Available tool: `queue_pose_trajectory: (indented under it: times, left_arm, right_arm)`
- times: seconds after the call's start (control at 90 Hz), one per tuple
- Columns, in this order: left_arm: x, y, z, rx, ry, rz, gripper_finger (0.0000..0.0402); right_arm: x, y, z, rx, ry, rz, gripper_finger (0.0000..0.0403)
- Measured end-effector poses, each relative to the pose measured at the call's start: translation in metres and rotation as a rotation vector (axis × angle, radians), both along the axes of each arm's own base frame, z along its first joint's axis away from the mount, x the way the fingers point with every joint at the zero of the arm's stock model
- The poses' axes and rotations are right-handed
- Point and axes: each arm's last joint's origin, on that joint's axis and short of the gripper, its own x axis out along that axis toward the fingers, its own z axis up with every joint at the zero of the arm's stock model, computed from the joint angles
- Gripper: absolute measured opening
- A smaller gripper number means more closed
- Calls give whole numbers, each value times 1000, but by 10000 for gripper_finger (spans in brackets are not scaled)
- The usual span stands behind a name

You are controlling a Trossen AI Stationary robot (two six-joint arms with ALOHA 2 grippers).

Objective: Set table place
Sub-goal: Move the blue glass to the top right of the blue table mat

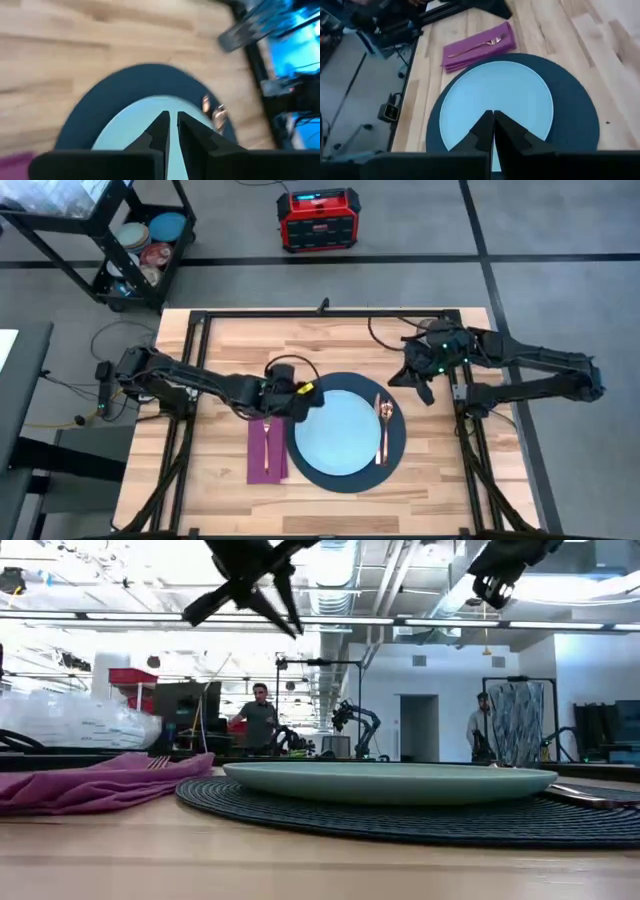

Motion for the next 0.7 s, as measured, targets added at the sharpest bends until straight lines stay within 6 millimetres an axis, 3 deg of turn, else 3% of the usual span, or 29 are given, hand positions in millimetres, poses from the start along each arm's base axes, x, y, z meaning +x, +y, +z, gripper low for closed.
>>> queue_pose_trajectory:
  times: [0.289,0.478,0.6,0.7]
  left_arm:
    - [1,1,0,-2,-6,7,20]
    - [2,15,-1,24,20,20,20]
    - [4,31,-1,72,71,14,20]
    - [5,50,-1,144,154,-18,20]
  right_arm:
    - [0,1,1,-5,-4,5,0]
    - [0,-5,2,-44,-20,-10,0]
    - [-1,-17,4,-84,-27,-164,0]
    - [0,-34,9,-140,88,-381,0]
